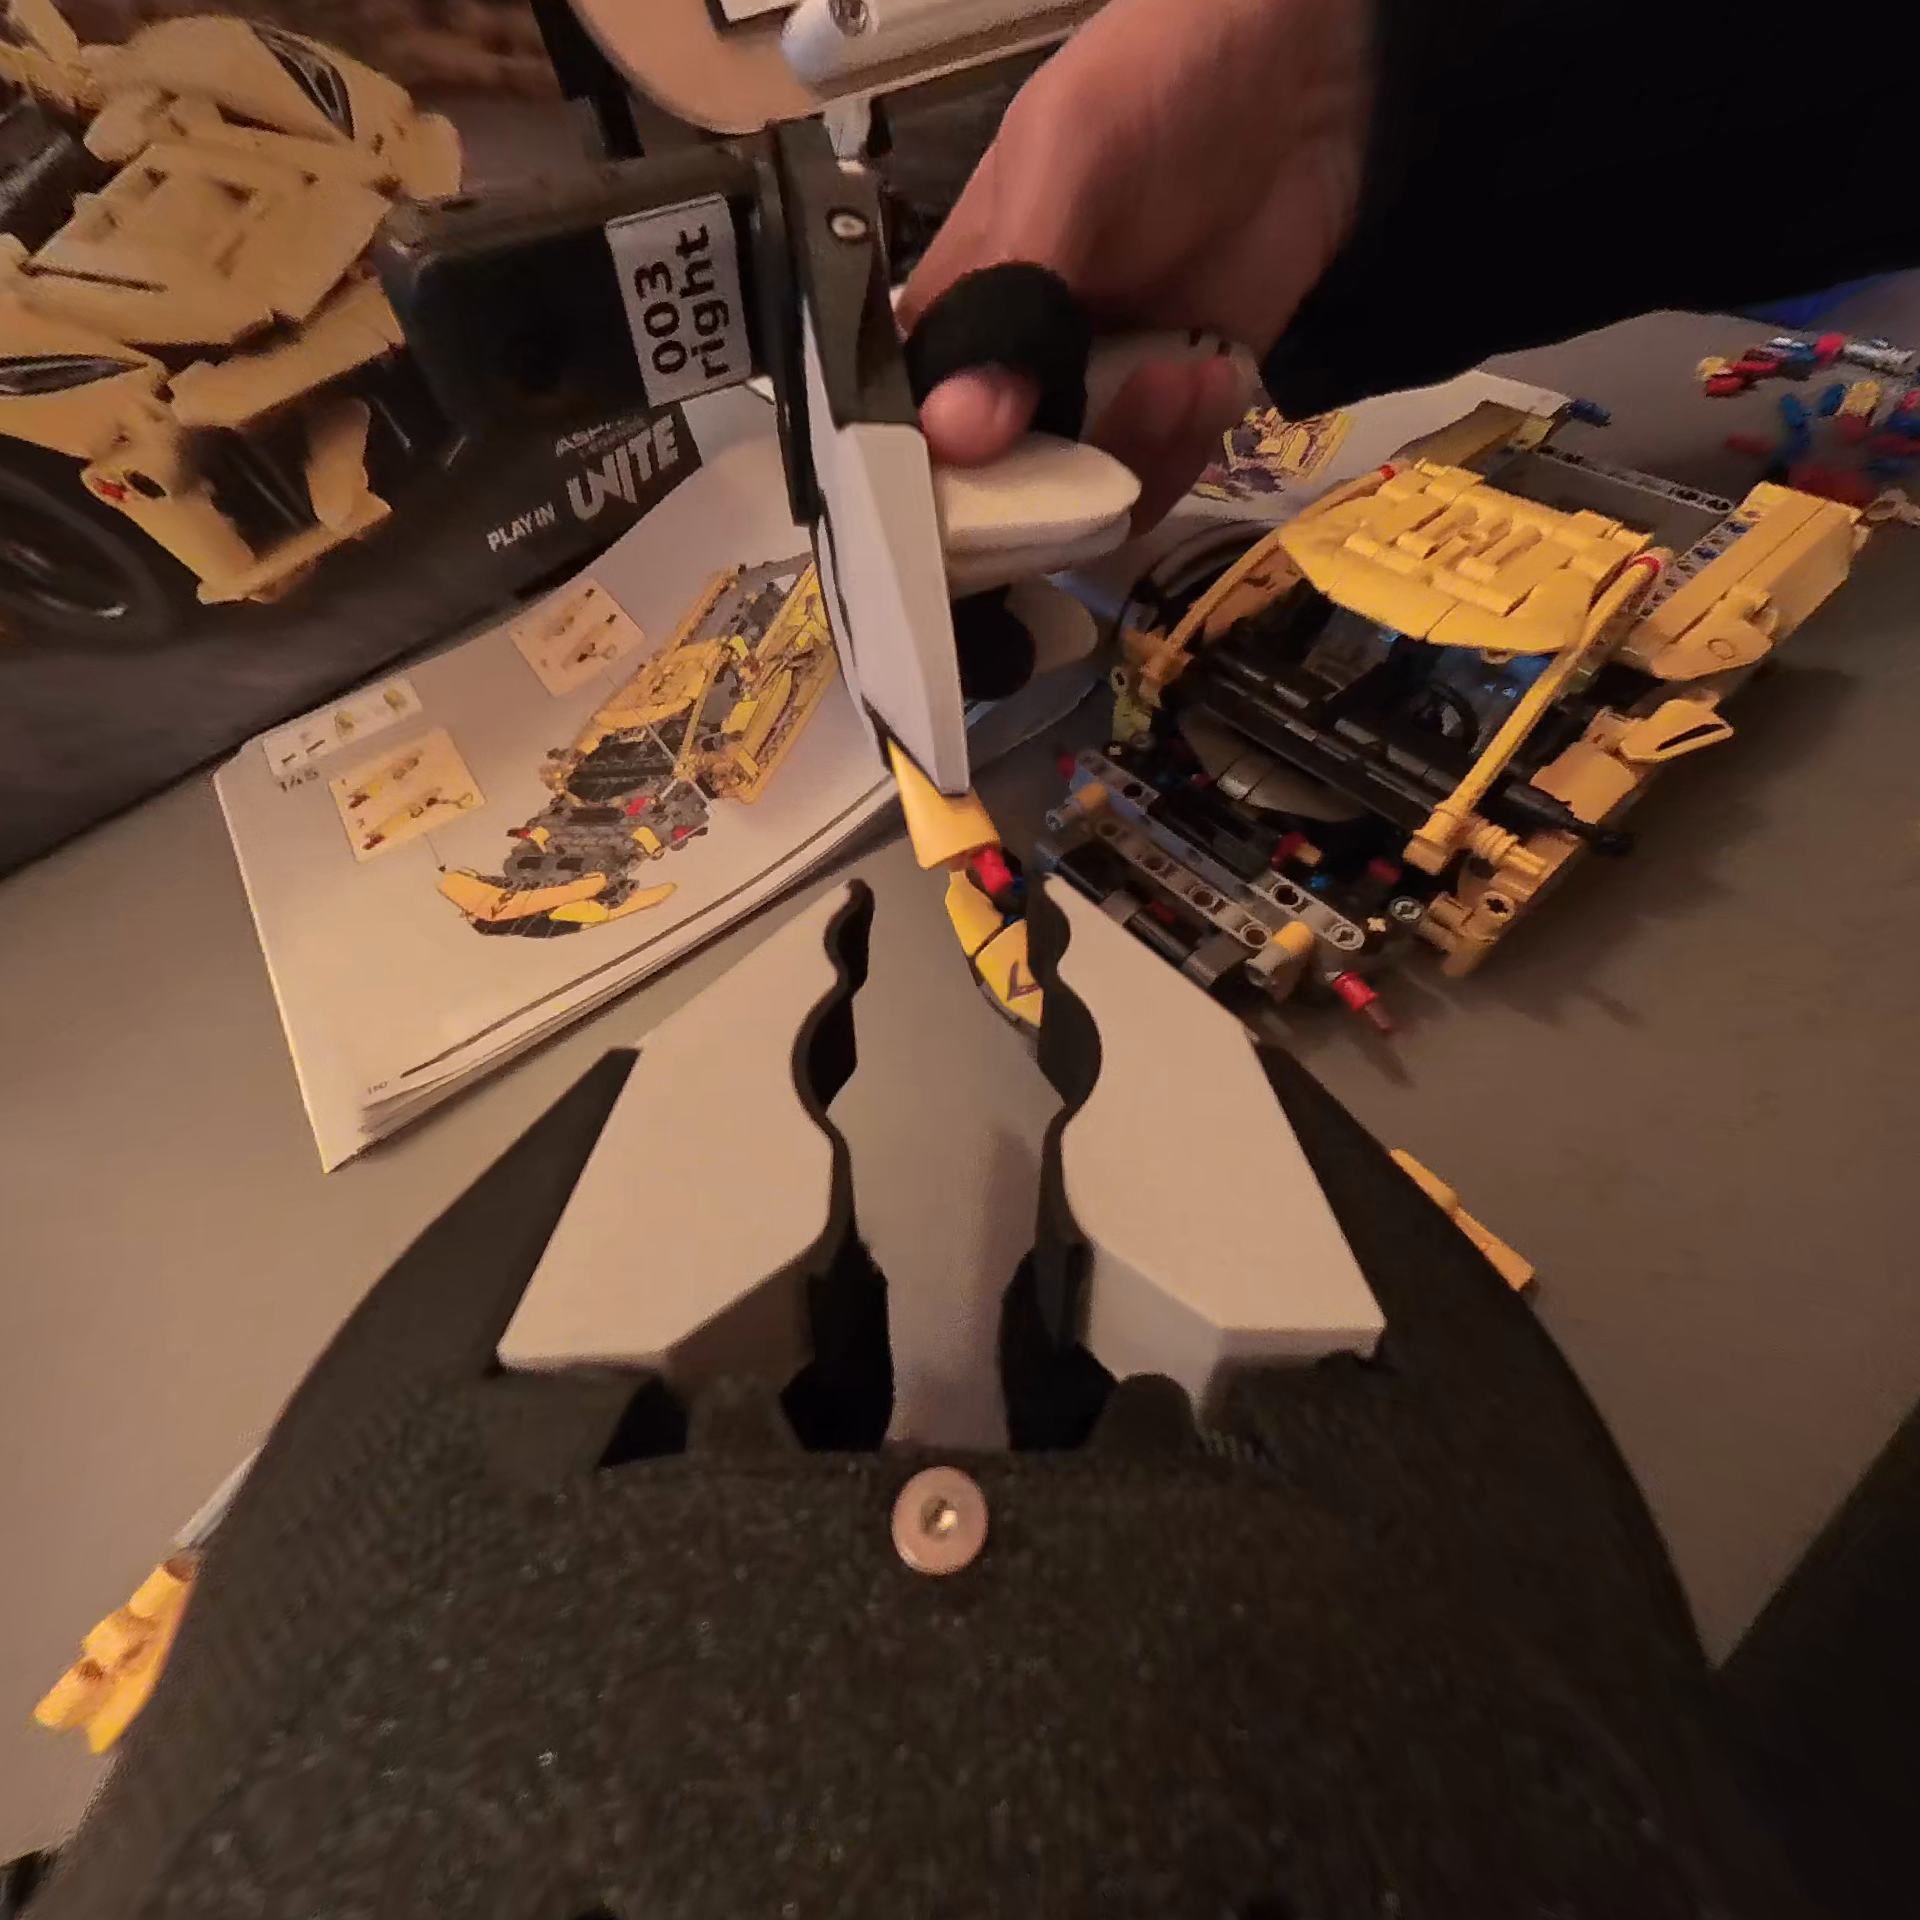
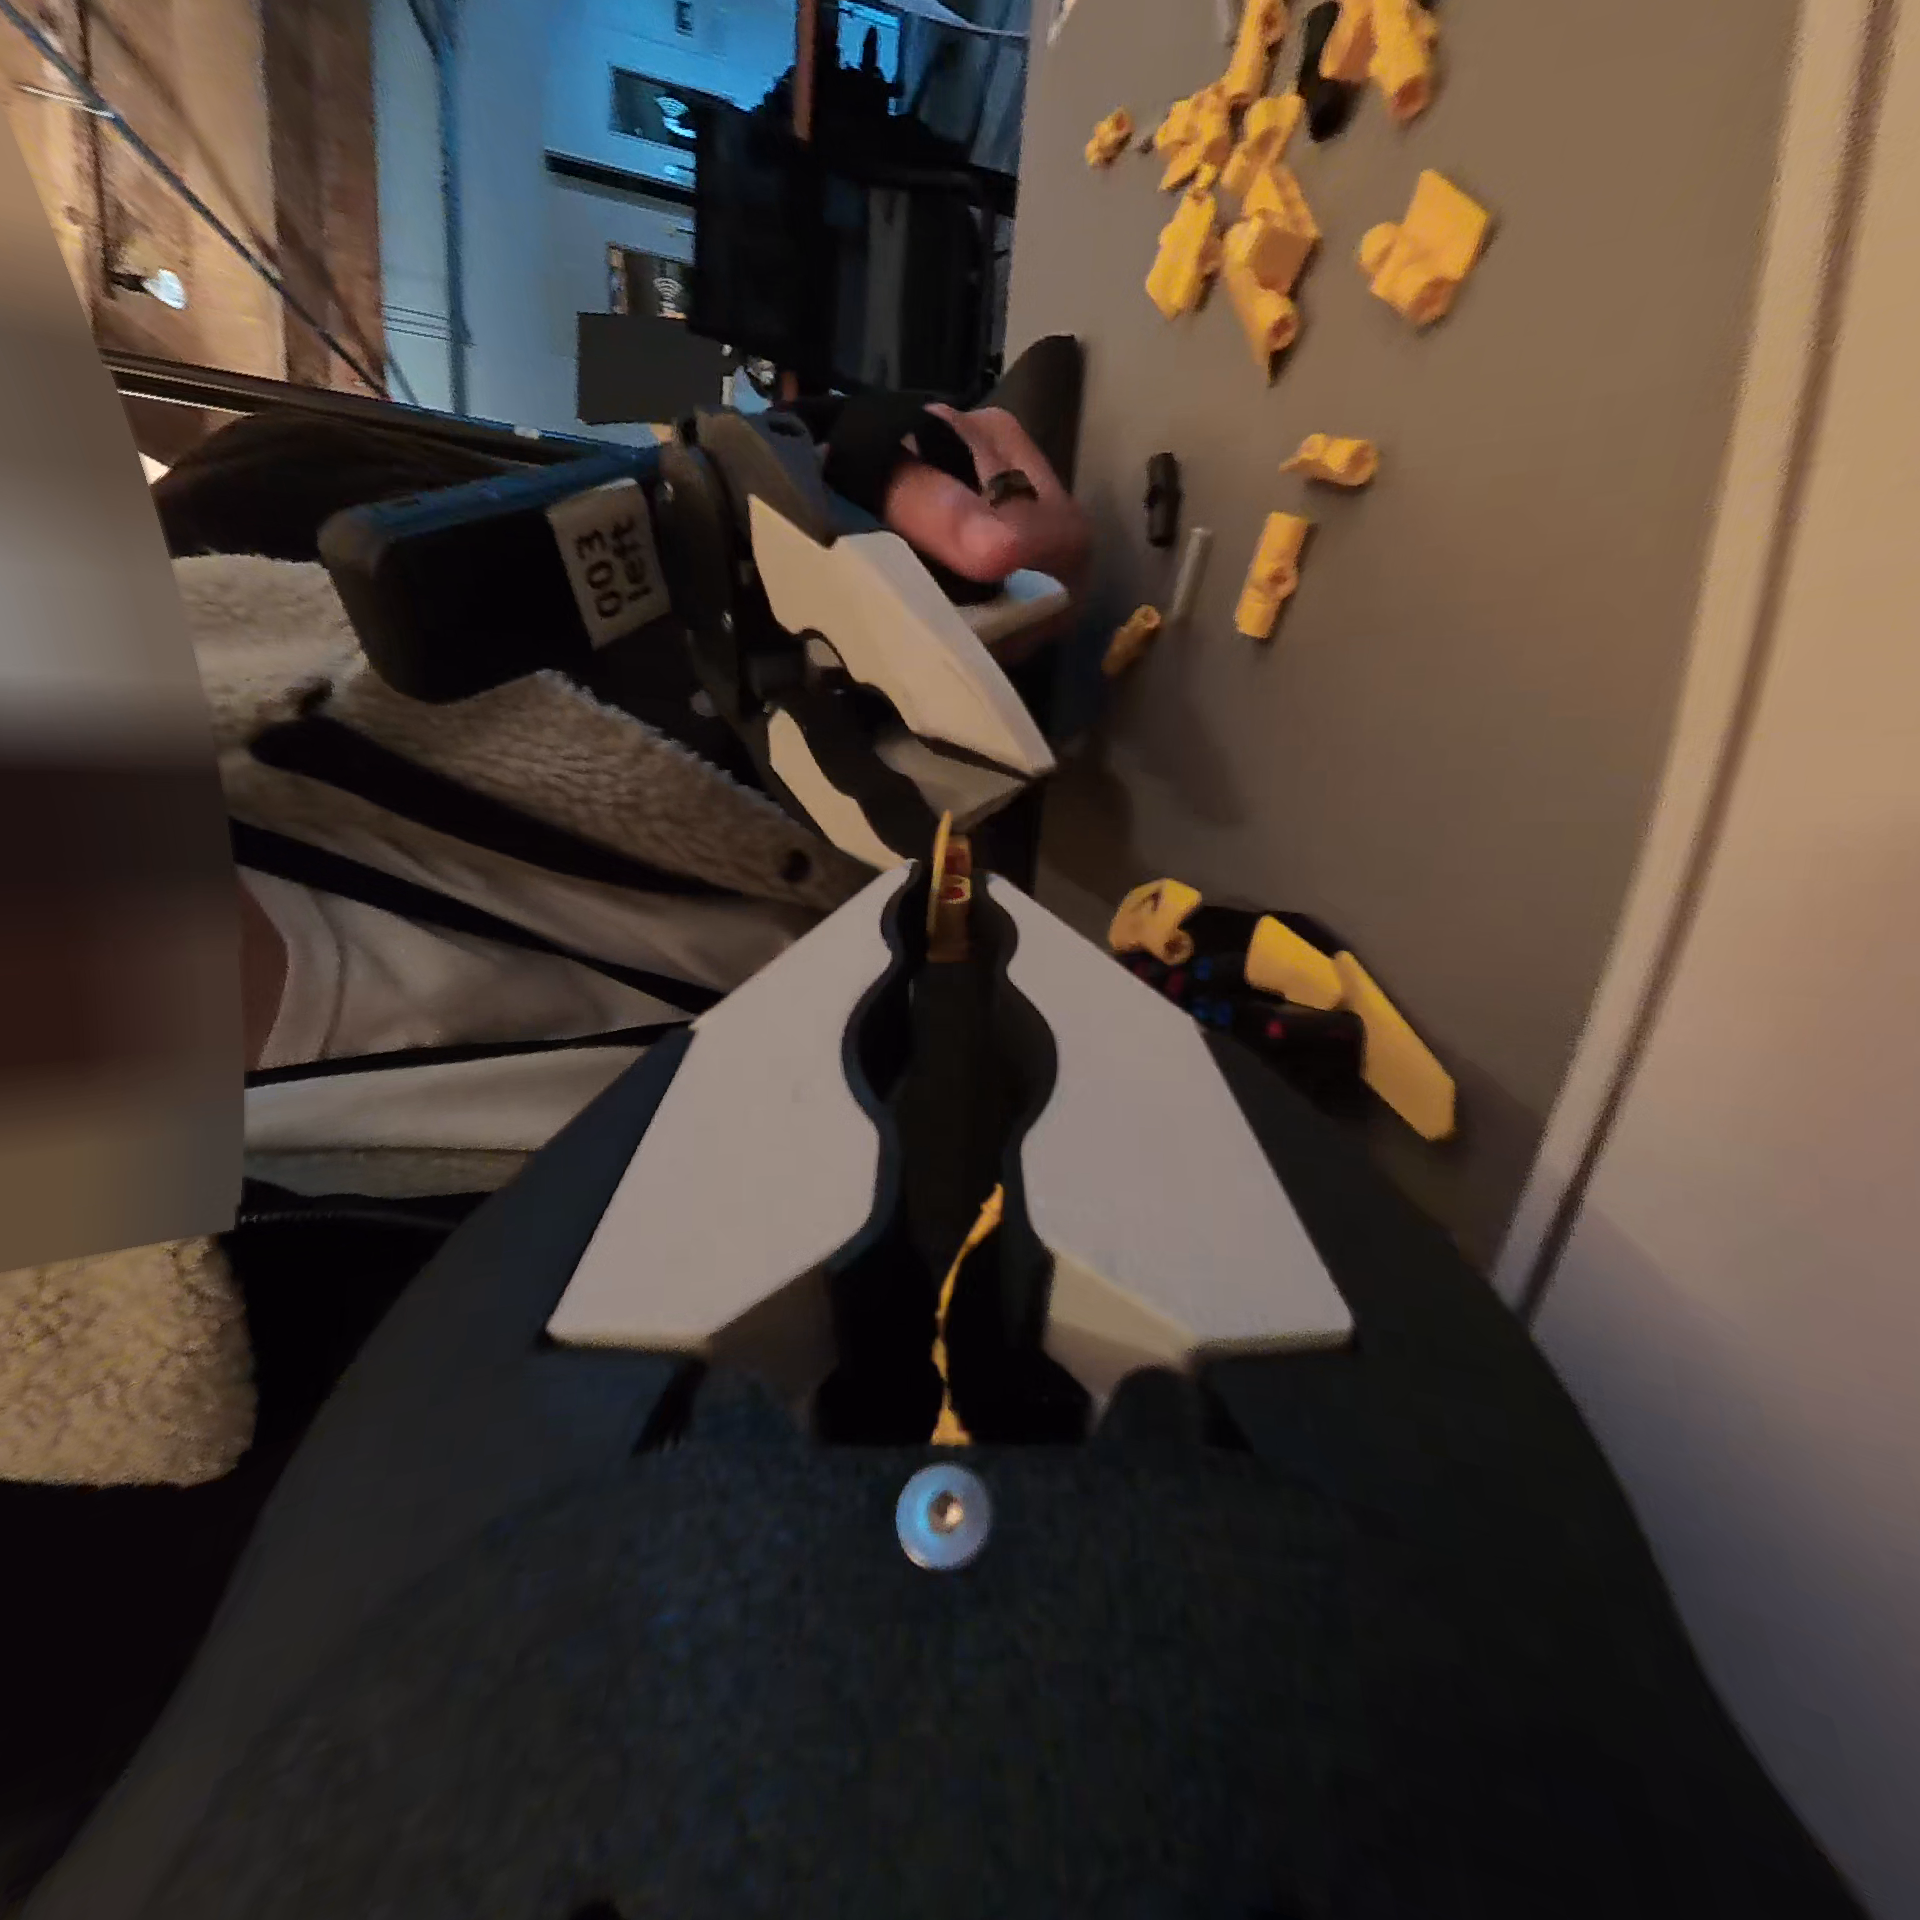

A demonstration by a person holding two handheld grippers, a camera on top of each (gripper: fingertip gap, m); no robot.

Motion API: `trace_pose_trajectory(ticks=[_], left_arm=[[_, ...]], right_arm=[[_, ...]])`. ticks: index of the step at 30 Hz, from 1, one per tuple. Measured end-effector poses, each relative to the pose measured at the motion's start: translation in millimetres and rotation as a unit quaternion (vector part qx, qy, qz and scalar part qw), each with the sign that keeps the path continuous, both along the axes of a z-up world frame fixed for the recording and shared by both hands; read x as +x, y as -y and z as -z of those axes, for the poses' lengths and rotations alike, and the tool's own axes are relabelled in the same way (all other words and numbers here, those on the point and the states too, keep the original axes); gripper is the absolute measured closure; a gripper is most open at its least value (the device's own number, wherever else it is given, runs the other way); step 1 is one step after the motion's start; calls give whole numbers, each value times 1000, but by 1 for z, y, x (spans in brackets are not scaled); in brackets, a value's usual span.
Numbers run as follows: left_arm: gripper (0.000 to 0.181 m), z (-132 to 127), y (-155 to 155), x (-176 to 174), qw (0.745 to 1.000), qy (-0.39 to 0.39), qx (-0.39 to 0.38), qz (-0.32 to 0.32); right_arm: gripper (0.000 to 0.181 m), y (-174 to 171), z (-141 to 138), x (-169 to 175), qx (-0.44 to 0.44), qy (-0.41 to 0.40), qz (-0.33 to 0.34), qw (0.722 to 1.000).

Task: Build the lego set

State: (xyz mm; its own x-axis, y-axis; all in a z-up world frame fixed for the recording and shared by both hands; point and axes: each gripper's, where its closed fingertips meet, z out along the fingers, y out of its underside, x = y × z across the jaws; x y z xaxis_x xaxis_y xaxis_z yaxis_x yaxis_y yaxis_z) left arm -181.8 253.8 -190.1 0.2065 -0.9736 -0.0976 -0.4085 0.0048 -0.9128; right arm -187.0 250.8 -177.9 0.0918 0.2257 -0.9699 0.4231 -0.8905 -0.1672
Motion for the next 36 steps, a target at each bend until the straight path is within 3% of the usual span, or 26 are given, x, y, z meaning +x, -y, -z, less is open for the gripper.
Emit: trace_pose_trajectory(ticks=[2,5,8,12,16,18,23,27,30,36], left_arm=[[153,-3,2,0,1000,8,-4,5],[169,-16,4,-2,999,43,-9,12],[181,-10,9,-1,999,32,-24,26],[181,-14,7,-3,999,42,-13,20],[153,-18,3,-4,998,57,-40,10],[150,-15,1,-3,998,49,-40,4],[163,-13,-2,-4,999,38,-34,-7],[166,-14,-5,-6,998,44,-41,-11],[173,-16,-2,-6,995,60,-74,2],[177,-22,1,-7,976,112,-187,27]], right_arm=[[175,2,0,-4,7,5,0,1000],[174,4,6,-7,31,19,-5,999],[175,1,8,-6,67,22,-2,997],[175,-2,10,0,59,35,12,998],[175,-15,0,0,24,4,72,997],[175,-18,-5,-5,12,-13,99,995],[175,-16,-15,-18,17,-39,115,992],[173,-18,-13,-16,83,-25,99,991],[161,-17,-8,-11,165,0,69,984],[163,-7,-9,-3,361,16,-7,933]])
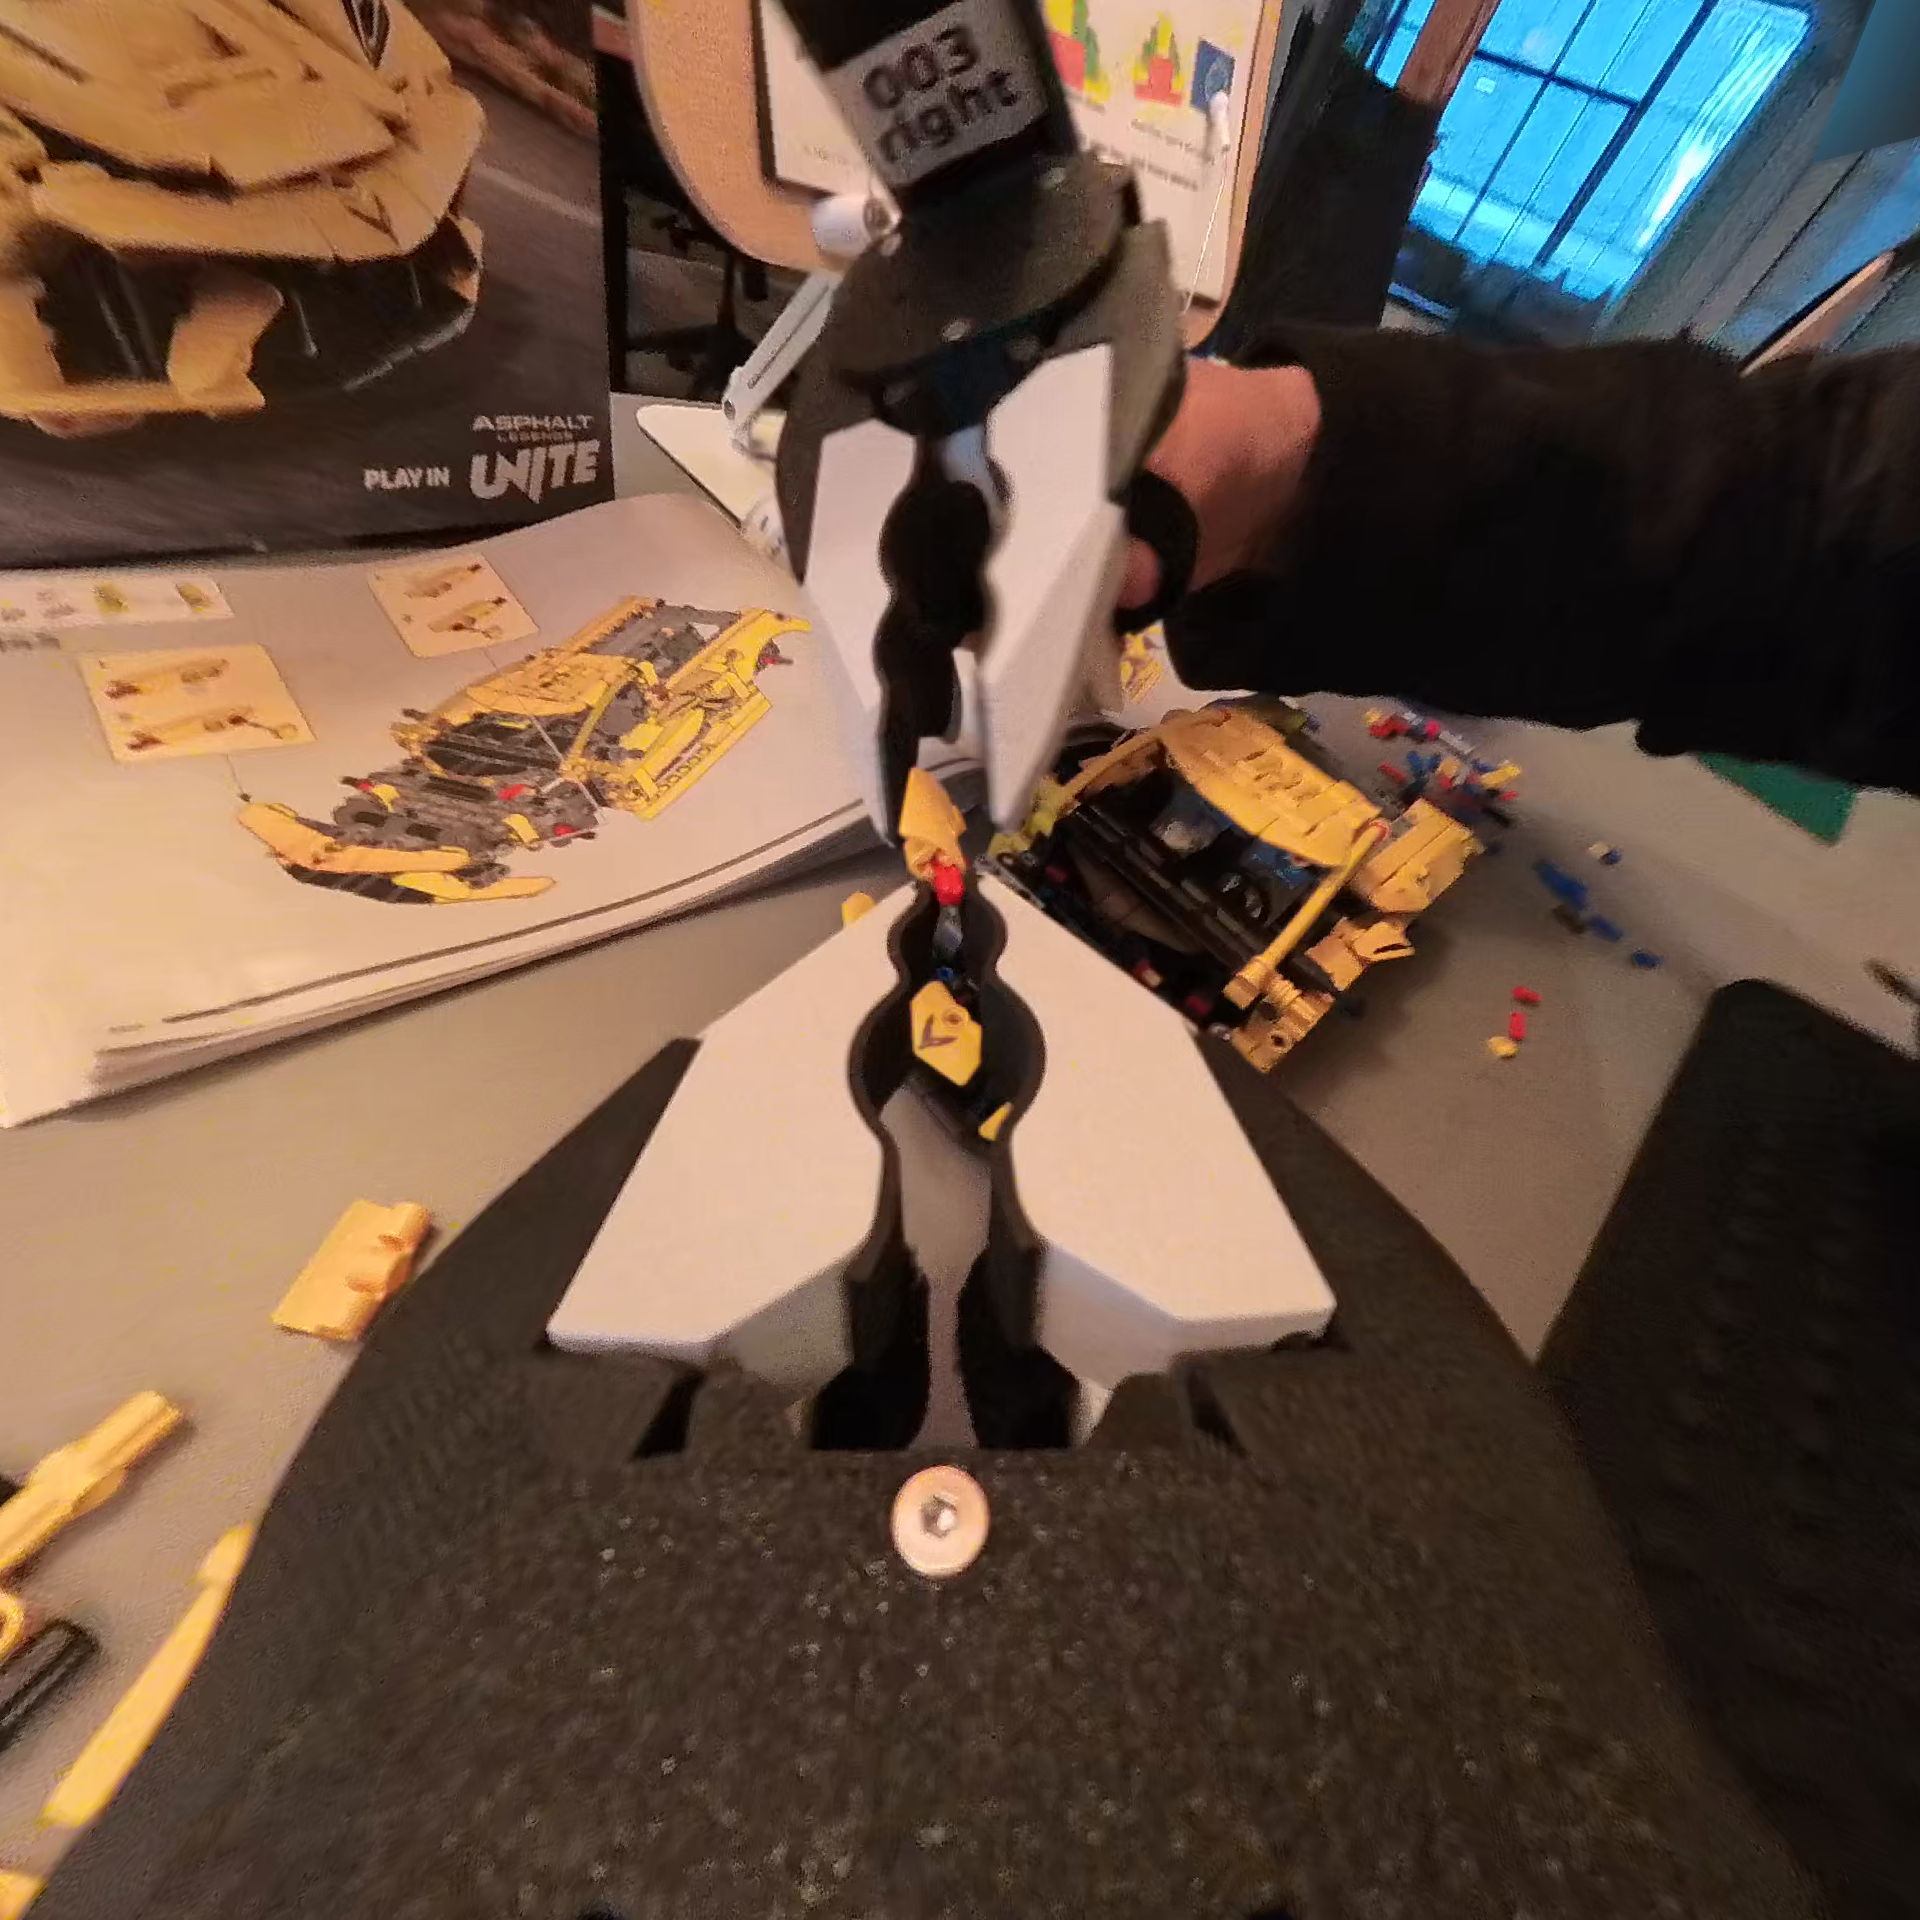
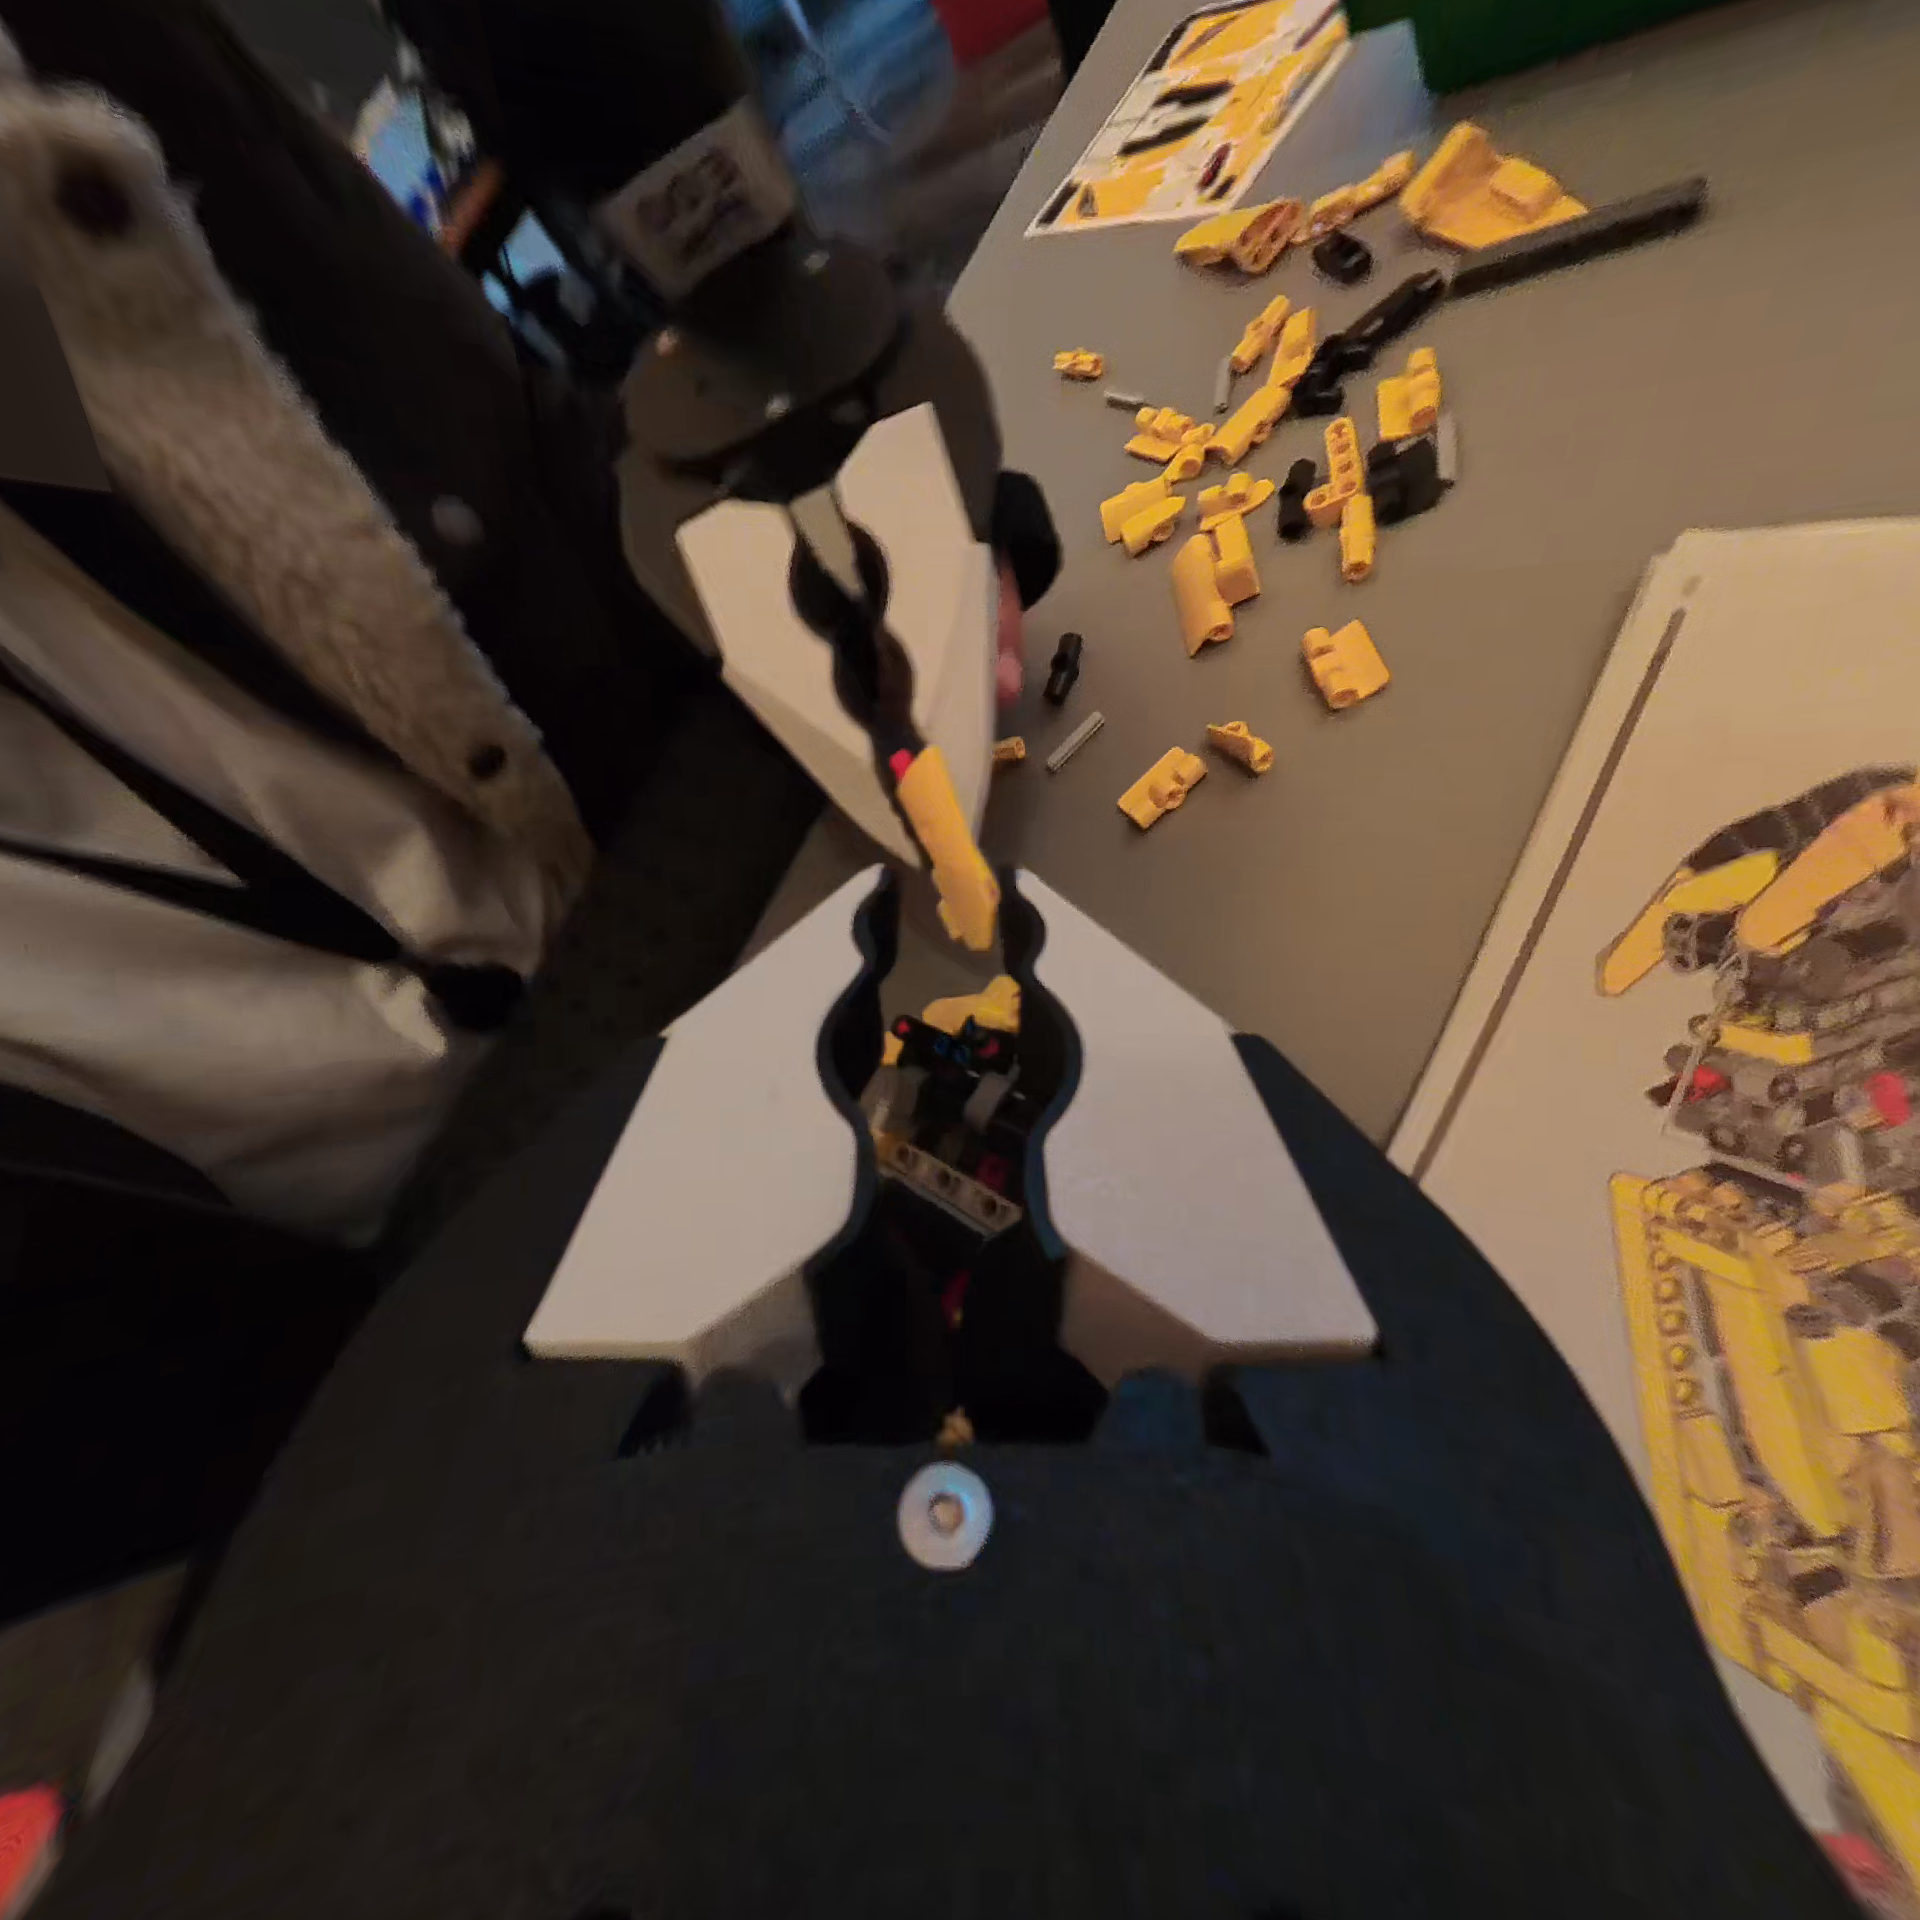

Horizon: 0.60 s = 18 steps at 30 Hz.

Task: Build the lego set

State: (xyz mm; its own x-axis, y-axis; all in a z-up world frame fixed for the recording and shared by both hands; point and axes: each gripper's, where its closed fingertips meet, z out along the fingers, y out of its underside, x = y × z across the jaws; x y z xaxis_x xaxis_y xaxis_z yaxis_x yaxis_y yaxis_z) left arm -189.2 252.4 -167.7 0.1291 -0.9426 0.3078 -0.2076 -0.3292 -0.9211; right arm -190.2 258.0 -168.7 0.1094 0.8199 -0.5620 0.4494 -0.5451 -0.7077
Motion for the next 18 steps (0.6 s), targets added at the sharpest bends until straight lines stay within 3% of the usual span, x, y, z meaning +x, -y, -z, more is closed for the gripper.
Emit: trace_pose_trajectory(ticks=[4,8,10,12,18], left_arm=[[178,-5,-4,-3,998,33,-57,0],[178,-4,-4,-3,996,39,-82,5],[178,-3,-4,-3,995,39,-88,7],[178,-3,-2,-2,995,40,-92,12],[179,8,-2,0,999,1,-54,5]], right_arm=[[153,-6,8,4,153,68,-23,986],[149,-12,0,-6,259,72,-15,963],[150,-10,6,-8,264,93,-23,960],[163,-9,14,-6,267,122,-35,955],[169,-10,4,-4,280,118,-29,952]])
